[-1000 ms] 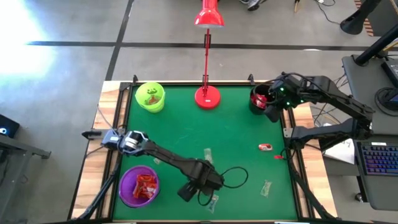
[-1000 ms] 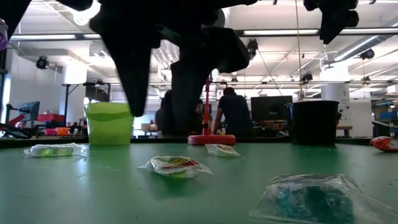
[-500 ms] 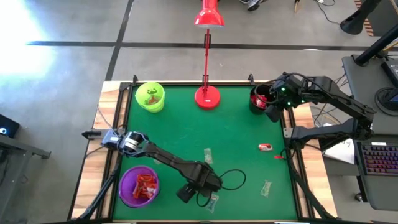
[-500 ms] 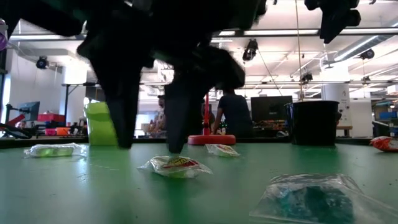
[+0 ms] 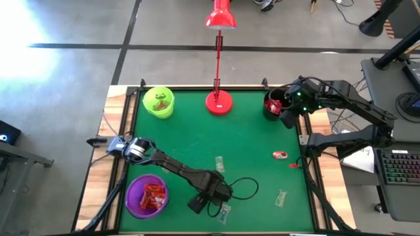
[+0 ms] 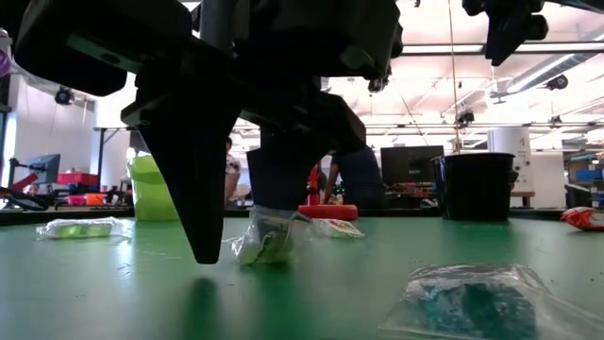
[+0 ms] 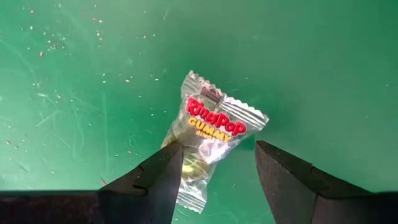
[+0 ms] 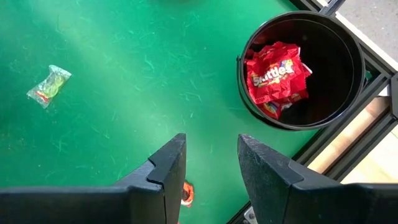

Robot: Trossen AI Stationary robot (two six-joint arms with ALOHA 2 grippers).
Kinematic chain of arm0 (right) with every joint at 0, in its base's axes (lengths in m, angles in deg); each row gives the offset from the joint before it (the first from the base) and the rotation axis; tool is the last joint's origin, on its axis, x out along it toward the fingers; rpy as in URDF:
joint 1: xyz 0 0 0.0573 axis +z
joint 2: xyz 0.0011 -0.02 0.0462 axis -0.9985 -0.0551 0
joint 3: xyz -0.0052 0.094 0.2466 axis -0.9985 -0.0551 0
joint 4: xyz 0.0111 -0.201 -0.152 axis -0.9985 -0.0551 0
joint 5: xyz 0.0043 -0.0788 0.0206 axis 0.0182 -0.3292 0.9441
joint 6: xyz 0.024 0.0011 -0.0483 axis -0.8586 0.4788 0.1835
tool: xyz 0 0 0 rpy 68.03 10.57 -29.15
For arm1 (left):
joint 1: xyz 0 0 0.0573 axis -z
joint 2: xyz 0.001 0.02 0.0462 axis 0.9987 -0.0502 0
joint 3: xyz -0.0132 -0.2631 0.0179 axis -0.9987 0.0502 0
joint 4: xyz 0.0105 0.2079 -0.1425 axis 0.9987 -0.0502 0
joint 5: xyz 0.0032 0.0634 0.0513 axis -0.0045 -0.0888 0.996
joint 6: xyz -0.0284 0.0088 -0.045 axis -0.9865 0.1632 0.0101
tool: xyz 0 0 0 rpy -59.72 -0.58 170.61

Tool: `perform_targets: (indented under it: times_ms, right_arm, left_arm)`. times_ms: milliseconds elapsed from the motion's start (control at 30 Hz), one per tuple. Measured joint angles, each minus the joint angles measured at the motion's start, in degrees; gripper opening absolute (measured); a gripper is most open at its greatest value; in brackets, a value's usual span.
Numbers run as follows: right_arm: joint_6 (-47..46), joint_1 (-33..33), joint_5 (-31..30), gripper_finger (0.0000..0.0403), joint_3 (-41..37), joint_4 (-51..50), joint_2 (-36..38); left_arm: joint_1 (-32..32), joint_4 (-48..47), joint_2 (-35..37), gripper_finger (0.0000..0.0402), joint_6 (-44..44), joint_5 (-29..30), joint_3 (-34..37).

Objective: Sort candy
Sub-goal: Put the transparent candy into the green bucket

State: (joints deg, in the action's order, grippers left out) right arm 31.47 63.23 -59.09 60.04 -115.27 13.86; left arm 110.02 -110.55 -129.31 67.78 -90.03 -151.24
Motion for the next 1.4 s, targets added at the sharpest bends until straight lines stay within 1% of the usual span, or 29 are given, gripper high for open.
perform_targets:
  times_ms: [67,167,267,500,567,733,833,933,1067,1400]
  right_arm:
    - [0.0,0.0,0.0,0.0137,0.0,0.0,0.0]
    - [0.0,0.0,0.0,0.0137,0.0,0.0,0.0]
    - [0.0,0.0,0.0,0.0137,0.0,0.1,0.0]
    - [0.3,0.0,-0.1,0.0137,0.0,0.3,0.0]
    - [0.3,0.0,-0.1,0.0137,0.0,0.5,0.0]
    - [0.4,0.0,-0.1,0.0137,0.0,0.4,0.0]
    - [0.4,0.0,-0.1,0.0137,0.0,0.4,0.0]
    - [0.4,0.0,-0.1,0.0137,0.0,0.4,0.0]
    - [0.4,0.0,-0.1,0.0137,0.0,0.4,0.0]
    - [0.9,0.0,-0.1,0.0137,0.0,0.4,0.0]
  left_arm:
    - [0.0,0.1,0.0,0.0182,-0.7,0.0,0.3]
    - [-0.1,-0.1,-0.1,0.0158,-1.4,0.2,0.0]
    - [-0.2,-0.1,-0.2,0.0122,-1.7,0.3,-0.4]
    - [-0.7,-0.8,-0.4,0.0022,-2.7,0.1,-1.0]
    - [-0.7,-1.4,-0.4,0.0007,-3.2,0.0,-1.3]
    - [-0.9,-8.1,-0.7,0.0003,-3.8,-0.1,-3.4]
    - [-1.0,-13.7,-0.7,0.0001,-4.8,0.0,-5.4]
    - [-1.2,-16.5,-0.5,0.0000,-4.9,0.0,-7.7]
    - [-1.5,-19.3,-0.3,0.0000,-5.1,0.0,-11.7]
    - [-4.9,-31.2,0.0,0.0000,-5.2,0.1,-22.5]
